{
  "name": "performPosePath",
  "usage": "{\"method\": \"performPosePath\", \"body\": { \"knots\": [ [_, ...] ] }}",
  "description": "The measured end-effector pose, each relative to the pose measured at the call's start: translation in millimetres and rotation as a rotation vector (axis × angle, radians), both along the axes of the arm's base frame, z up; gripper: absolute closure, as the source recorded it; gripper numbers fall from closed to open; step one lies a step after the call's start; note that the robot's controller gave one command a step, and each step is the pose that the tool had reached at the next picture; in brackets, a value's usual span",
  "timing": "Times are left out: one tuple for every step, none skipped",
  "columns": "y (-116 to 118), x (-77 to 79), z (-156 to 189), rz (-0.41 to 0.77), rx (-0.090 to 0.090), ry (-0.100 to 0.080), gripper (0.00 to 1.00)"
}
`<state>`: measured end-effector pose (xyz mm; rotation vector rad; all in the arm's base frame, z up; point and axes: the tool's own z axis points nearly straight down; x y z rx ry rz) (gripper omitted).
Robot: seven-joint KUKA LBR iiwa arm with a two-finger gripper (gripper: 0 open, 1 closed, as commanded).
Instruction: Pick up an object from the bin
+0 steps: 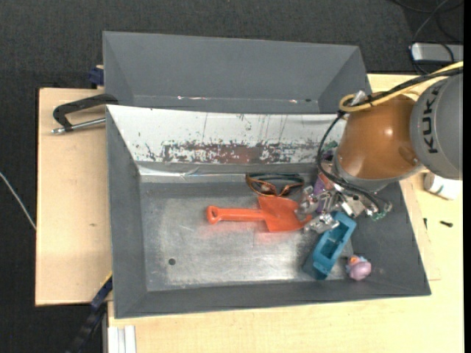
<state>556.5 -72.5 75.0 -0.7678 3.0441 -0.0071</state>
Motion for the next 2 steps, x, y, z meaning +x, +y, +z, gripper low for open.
{"method": "performPosePath", "body": {
  "knots": [
    [0.0,0.0,0.0,0.000,0.000,0.000,1.00],
    [0.1,-0.5,0.7,0.000,0.000,-0.001,1.00]
  ]
}}
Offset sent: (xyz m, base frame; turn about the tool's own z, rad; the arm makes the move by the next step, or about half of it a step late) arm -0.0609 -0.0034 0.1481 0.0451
